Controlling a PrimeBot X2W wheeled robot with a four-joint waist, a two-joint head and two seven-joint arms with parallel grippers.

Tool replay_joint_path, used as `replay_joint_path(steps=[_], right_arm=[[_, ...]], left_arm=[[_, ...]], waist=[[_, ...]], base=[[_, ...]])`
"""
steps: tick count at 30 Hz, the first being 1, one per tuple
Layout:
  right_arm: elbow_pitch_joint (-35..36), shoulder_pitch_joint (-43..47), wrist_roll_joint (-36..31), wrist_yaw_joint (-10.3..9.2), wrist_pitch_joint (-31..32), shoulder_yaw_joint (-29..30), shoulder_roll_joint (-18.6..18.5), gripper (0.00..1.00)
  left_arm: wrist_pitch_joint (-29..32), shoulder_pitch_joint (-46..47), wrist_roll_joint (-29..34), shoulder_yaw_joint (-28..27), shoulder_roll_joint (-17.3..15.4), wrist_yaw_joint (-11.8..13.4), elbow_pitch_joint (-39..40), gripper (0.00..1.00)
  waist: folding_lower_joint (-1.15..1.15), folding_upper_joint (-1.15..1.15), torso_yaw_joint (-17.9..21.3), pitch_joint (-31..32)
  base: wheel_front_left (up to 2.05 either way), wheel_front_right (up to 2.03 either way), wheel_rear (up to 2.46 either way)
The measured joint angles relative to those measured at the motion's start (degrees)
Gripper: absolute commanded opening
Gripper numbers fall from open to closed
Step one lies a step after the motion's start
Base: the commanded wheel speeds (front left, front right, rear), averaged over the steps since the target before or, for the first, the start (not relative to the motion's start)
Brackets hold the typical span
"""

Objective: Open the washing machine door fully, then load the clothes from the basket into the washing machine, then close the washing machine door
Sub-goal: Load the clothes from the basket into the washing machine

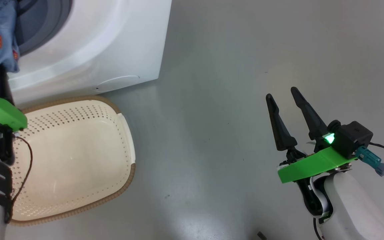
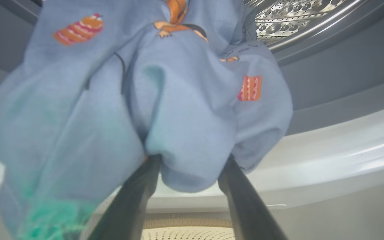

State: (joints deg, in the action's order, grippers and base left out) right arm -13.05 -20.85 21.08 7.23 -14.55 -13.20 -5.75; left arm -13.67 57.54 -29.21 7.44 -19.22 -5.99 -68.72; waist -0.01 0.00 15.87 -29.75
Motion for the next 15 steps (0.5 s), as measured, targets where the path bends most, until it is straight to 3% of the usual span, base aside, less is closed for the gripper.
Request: replay_joint_path(steps=[15], right_arm=[[-0.2,0.0,-0.1,0.0,0.0,0.9,0.2,1.0]], left_arm=[[-0.6,0.1,1.1,3.9,0.9,-1.3,3.5,0.0]], waist=[[0.01,0.0,-2.7,1.4]], base=[[0.0,0.0,0.0]])
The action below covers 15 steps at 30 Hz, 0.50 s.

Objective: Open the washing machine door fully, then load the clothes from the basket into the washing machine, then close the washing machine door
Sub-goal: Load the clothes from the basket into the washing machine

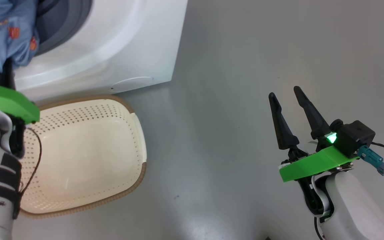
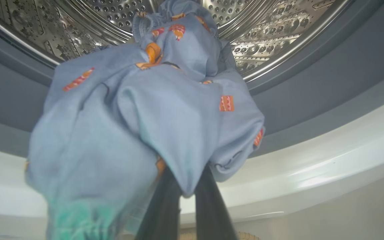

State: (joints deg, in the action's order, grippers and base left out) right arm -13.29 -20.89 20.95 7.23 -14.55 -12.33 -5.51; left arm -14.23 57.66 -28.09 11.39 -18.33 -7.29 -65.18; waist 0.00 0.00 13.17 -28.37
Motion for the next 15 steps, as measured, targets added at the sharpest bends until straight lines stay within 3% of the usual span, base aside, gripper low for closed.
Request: replay_joint_path(steps=[7,15], right_arm=[[0.2,0.0,0.0,0.0,0.0,0.1,0.0,1.0],[1.6,0.1,0.0,0.0,0.0,1.0,1.1,1.0]], left_arm=[[-0.4,5.7,0.6,1.7,-0.6,-0.1,1.8,0.0],[0.8,16.2,2.5,2.9,-5.2,-0.1,1.4,0.0]], waist=[[0.0,0.0,-0.8,-1.4],[0.0,0.0,1.8,-5.2]], base=[[0.0,0.0,0.0],[0.0,0.0,0.0]])
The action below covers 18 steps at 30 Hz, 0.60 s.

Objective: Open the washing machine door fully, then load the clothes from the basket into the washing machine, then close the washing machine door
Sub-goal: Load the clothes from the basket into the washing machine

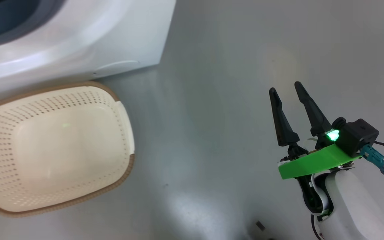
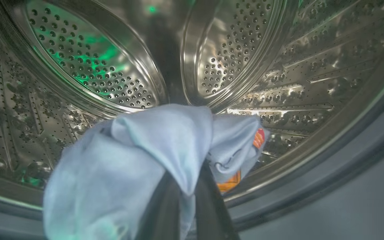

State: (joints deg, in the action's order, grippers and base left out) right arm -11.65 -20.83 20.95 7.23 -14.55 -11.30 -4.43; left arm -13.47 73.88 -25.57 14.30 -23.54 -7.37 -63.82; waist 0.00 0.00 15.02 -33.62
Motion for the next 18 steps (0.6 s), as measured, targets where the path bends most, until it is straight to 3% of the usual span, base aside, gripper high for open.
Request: replay_joint_path(steps=[9,14,15,16,18], right_arm=[[2.0,0.0,-0.4,0.0,0.0,0.6,1.0,1.0],[2.4,0.0,-0.4,0.0,0.0,0.5,1.4,1.0],[2.4,0.0,-0.4,0.0,0.0,0.5,1.4,1.0],[2.4,-0.1,-0.4,0.0,0.0,0.4,1.6,1.0],[2.3,-0.2,-0.4,0.0,0.0,0.2,1.8,1.0]], left_arm=[[0.5,12.2,0.5,0.9,-4.1,0.0,-0.8,0.0],[3.7,16.1,-0.2,3.2,-4.8,0.0,-0.8,0.0],[3.7,16.1,-0.2,3.2,-4.8,0.0,-0.8,0.44],[5.7,16.9,-0.8,4.2,-4.9,0.0,-1.3,1.0],[8.6,17.6,-1.8,4.4,-5.1,0.0,-2.9,1.0]], waist=[[-0.01,0.0,3.5,-6.4],[-0.01,0.0,5.0,-9.7],[-0.01,0.0,5.0,-9.7],[-0.01,0.0,5.4,-10.6],[-0.01,0.0,5.8,-11.1]], base=[[0.0,0.0,0.0],[0.0,0.0,0.0],[0.0,0.0,0.0],[0.0,0.0,0.0],[0.0,0.0,0.0]])
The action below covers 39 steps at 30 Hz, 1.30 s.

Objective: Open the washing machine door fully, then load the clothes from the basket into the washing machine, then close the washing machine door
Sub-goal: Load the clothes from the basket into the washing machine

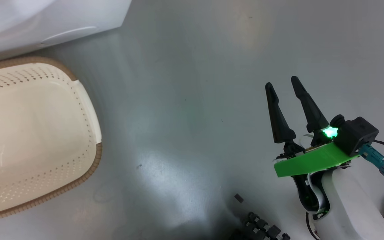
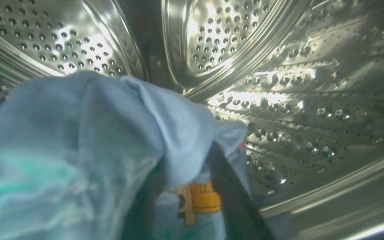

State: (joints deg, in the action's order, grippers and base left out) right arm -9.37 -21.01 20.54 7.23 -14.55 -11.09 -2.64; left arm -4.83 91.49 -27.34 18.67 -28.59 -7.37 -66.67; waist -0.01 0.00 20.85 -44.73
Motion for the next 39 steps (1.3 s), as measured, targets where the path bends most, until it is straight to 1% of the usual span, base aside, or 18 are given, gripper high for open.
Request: replay_joint_path(steps=[4,9,12,15,19,23,26,29,32,39], right_arm=[[-0.3,-0.9,0.0,0.0,0.0,0.0,0.1,1.0],[-0.6,-1.2,0.0,0.0,0.0,-0.1,0.1,1.0],[-0.9,-1.2,0.1,0.0,0.0,-0.1,0.1,1.0],[-1.2,-1.2,0.1,0.0,0.0,-0.1,0.1,1.0],[-2.2,-1.2,0.1,0.0,0.0,-0.1,0.1,1.0],[-3.1,-1.1,0.1,0.0,0.0,-0.6,0.1,1.0],[-3.9,-1.1,0.1,0.0,0.0,-1.1,-0.3,1.0],[-4.5,-0.8,0.1,0.0,0.0,-1.4,-1.4,1.0],[-5.2,-0.3,0.5,0.0,0.0,-1.6,-2.4,1.0],[-6.0,1.8,0.9,0.0,0.0,-1.6,-5.3,1.0]], left_arm=[[3.1,0.1,-1.9,0.4,0.0,0.0,-1.9,1.0],[4.3,-0.6,-3.3,1.1,0.3,0.0,-3.1,1.0],[4.2,-3.3,-5.1,1.6,0.8,0.0,-3.0,1.0],[3.3,-7.0,-6.0,3.0,0.7,0.0,-2.2,1.0],[1.9,-11.7,-9.0,4.2,0.8,0.0,0.3,1.0],[-0.9,-16.7,-11.8,4.9,0.9,0.0,2.4,1.0],[-3.3,-20.9,-13.3,5.7,1.7,0.0,3.6,1.0],[-5.2,-24.7,-15.3,6.1,3.0,0.0,5.1,1.0],[-6.9,-28.2,-16.6,6.8,3.5,0.0,6.6,1.0],[-9.4,-38.5,-18.1,7.0,5.5,-0.1,10.1,1.0]], waist=[[0.0,0.0,0.2,0.5],[0.01,0.0,-0.4,2.4],[0.01,0.0,-0.9,4.0],[0.01,0.0,-1.4,5.8],[0.01,0.0,-2.1,8.6],[0.02,0.0,-3.0,11.7],[0.01,0.0,-3.7,14.3],[0.02,0.0,-4.5,16.9],[0.02,0.0,-5.4,19.6],[0.03,0.0,-7.4,26.1]], base=[[0.0,0.0,0.0],[0.0,0.0,0.0],[0.0,0.0,0.0],[0.0,0.0,0.0],[0.0,0.0,0.0],[0.0,0.0,0.0],[0.0,0.0,0.0],[0.0,0.0,0.0],[0.0,0.0,0.0],[0.0,0.0,0.0]])
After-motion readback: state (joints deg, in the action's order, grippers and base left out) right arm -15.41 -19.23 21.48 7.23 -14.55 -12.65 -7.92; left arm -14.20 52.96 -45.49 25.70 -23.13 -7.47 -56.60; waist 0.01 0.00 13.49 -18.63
